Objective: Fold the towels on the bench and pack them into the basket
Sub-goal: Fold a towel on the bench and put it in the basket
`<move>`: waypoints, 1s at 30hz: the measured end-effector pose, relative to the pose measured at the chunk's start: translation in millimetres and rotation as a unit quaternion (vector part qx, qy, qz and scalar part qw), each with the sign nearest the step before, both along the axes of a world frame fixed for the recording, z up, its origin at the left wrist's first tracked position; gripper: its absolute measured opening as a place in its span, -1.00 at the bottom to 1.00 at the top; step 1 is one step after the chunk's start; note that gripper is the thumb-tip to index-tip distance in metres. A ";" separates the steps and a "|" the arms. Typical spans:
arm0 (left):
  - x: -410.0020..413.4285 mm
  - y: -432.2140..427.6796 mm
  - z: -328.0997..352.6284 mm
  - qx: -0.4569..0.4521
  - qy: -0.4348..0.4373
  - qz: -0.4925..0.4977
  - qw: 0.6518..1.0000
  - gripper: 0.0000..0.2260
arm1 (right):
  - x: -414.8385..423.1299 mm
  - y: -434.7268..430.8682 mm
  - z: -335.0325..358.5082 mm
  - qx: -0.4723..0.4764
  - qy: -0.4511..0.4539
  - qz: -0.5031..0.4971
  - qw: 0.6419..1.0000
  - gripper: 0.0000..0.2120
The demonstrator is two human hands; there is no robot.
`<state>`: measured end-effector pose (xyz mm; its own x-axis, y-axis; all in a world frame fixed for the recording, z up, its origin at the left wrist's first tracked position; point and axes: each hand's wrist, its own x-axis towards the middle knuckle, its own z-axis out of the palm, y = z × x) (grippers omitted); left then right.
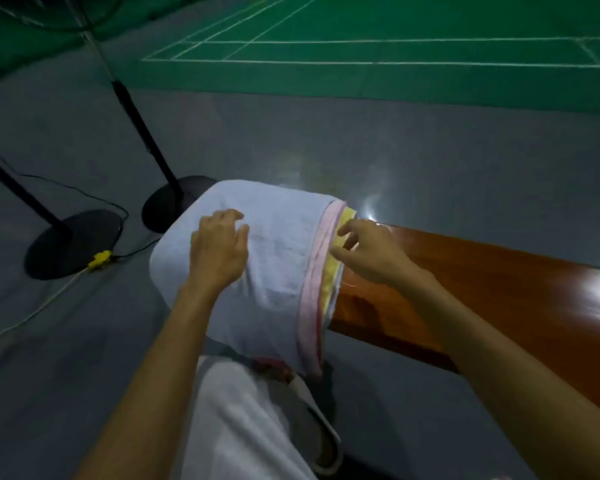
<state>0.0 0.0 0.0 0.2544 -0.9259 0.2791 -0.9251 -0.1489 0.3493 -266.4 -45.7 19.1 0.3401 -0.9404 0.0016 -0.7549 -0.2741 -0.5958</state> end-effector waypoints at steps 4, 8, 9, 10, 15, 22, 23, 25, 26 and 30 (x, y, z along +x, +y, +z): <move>48.6 -20.6 -15.4 0.007 0.014 0.132 0.991 -0.69 | 46.4 -12.9 -22.6 0.056 -0.067 -0.057 0.995 -0.70; 69.6 -31.2 -30.9 -0.003 0.054 0.190 0.980 -0.70 | 67.7 -21.7 -41.4 0.041 -0.080 -0.133 0.987 -0.78; 72.9 -34.4 -33.4 -0.007 0.061 0.193 0.979 -0.73 | 69.7 -22.8 -44.5 0.034 -0.089 -0.148 0.984 -0.78; 75.1 -37.6 -34.6 -0.016 0.066 0.197 0.978 -0.77 | 72.0 -23.9 -45.9 0.022 -0.098 -0.157 0.982 -0.80; 69.3 -46.1 -30.7 -0.069 0.068 0.205 0.974 -0.89 | 69.0 -26.4 -46.0 0.002 -0.193 -0.162 0.968 -0.94; 24.2 -38.9 -2.2 -0.097 0.026 0.139 0.985 -0.86 | -18.9 -20.0 -14.8 0.019 -0.392 -0.234 0.889 -0.85; 12.8 -39.0 0.4 -0.088 0.029 0.113 0.989 -0.87 | -37.2 -17.4 -10.0 0.026 -0.412 -0.237 0.879 -0.86; -15.6 -39.6 3.3 -0.076 0.025 0.050 0.996 -0.88 | -76.4 -12.3 -4.8 0.044 -0.437 -0.242 0.865 -0.88; -32.5 -39.7 3.6 -0.073 0.022 0.018 0.997 -0.89 | -96.3 -9.9 -3.7 0.052 -0.443 -0.247 0.860 -0.88; -107.1 -39.5 -1.8 -0.068 0.014 -0.083 0.994 -0.93 | -180.0 -1.7 -7.6 0.074 -0.470 -0.278 0.835 -0.76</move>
<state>-107.1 -39.5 -1.8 0.1110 -0.9104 0.3986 -0.9225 0.0548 0.3821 -446.4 -47.3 11.5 -0.2345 -0.9660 -0.1090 0.0789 0.0929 -0.9925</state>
